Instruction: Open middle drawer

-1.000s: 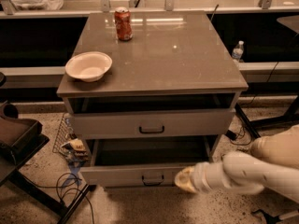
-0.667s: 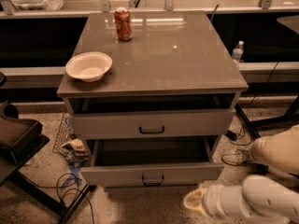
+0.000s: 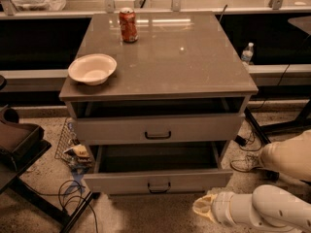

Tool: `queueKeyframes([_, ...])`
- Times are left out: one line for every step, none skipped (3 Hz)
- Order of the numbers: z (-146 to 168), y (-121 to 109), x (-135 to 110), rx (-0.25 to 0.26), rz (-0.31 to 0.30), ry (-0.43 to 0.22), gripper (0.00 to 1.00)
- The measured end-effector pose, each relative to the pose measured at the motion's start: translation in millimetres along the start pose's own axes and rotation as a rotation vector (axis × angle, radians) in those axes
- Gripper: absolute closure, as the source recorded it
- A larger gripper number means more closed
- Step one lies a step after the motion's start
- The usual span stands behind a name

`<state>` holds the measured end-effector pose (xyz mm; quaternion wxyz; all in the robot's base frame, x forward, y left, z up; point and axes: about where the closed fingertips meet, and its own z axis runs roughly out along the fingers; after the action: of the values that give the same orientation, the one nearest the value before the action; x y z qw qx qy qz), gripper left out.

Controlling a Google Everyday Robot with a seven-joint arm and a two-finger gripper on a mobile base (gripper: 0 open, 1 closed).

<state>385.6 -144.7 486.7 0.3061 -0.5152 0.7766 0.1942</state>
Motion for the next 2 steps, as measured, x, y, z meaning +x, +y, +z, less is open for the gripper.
queueKeyframes([7,-37,-12,0.06,-0.058,0.004,1.0])
queueKeyframes([8,-99,-32,0.124,-0.13,0.009,1.0])
